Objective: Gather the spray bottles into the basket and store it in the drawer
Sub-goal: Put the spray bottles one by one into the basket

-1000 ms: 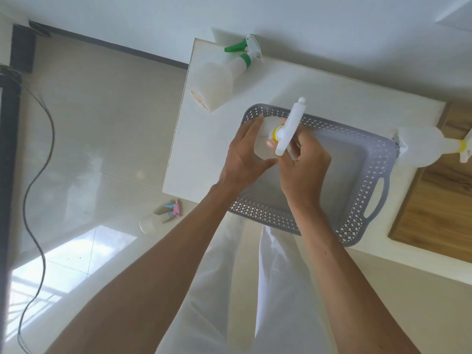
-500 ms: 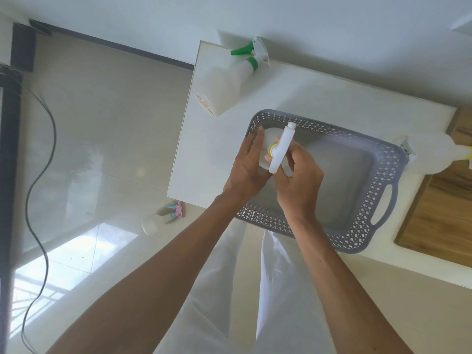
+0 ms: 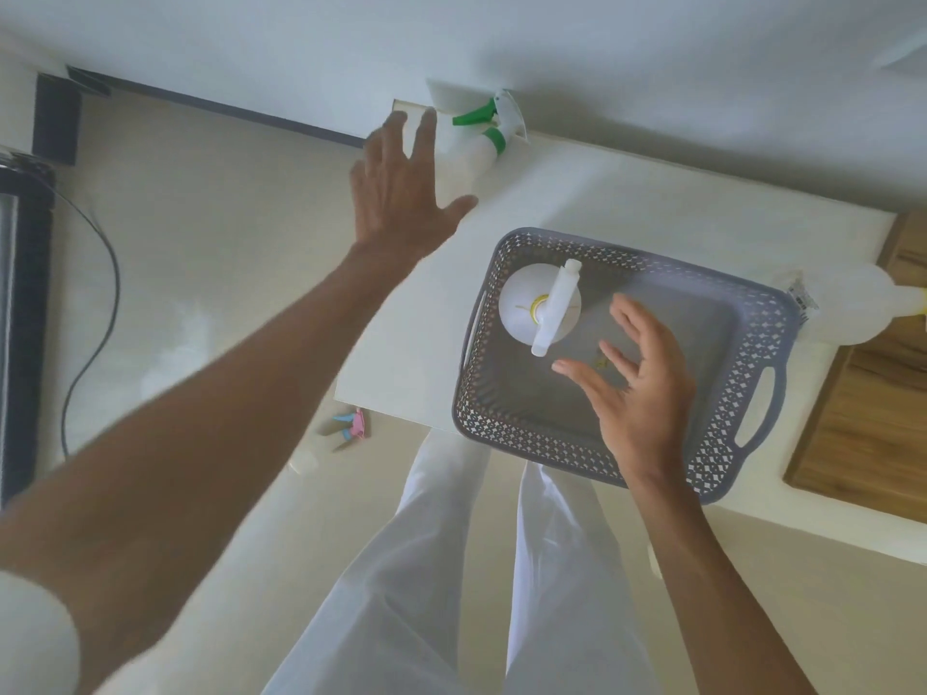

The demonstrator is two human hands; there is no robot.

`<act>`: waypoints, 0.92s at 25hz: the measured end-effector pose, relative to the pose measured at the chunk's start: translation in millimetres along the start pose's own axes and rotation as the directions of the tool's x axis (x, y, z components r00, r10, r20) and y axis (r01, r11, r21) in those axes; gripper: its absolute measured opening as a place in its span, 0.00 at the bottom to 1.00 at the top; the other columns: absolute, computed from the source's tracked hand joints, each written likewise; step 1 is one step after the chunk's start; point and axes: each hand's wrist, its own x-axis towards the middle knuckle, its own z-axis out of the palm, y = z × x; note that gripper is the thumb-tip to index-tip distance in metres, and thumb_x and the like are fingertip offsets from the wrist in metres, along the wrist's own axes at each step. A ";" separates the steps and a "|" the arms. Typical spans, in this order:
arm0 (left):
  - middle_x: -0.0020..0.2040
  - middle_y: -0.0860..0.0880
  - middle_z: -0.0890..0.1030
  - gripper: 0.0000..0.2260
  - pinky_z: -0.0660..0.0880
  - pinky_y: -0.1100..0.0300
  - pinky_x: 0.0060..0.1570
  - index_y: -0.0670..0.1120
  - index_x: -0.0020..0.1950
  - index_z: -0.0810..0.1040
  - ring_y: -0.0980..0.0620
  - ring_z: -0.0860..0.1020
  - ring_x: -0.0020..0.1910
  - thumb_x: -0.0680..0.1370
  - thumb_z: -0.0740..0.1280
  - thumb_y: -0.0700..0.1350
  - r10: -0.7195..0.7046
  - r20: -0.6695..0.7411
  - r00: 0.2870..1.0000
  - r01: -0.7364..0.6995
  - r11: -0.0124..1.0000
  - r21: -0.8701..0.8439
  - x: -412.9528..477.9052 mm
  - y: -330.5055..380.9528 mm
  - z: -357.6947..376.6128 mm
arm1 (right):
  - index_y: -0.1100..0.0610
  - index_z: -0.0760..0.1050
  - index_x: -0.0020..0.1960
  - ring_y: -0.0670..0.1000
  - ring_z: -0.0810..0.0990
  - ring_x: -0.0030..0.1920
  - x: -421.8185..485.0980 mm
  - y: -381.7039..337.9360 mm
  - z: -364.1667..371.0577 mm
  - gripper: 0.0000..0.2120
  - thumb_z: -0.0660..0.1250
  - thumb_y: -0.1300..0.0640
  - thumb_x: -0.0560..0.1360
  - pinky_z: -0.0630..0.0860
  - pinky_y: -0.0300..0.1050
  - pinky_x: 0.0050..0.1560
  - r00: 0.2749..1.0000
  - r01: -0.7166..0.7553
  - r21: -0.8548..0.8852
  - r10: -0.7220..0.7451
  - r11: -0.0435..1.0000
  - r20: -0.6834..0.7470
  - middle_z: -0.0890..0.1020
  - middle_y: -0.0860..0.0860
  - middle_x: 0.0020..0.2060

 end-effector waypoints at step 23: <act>0.61 0.44 0.79 0.40 0.77 0.57 0.61 0.37 0.63 0.77 0.50 0.79 0.60 0.60 0.80 0.59 0.341 -0.272 0.900 -0.421 0.521 -0.742 -283.6 19.4 -5.5 | 0.42 0.81 0.59 0.48 0.86 0.55 -107.0 -132.5 -34.4 0.18 0.74 0.43 0.70 0.80 0.41 0.57 0.989 -0.021 0.225 -0.013 0.974 0.150 0.87 0.40 0.53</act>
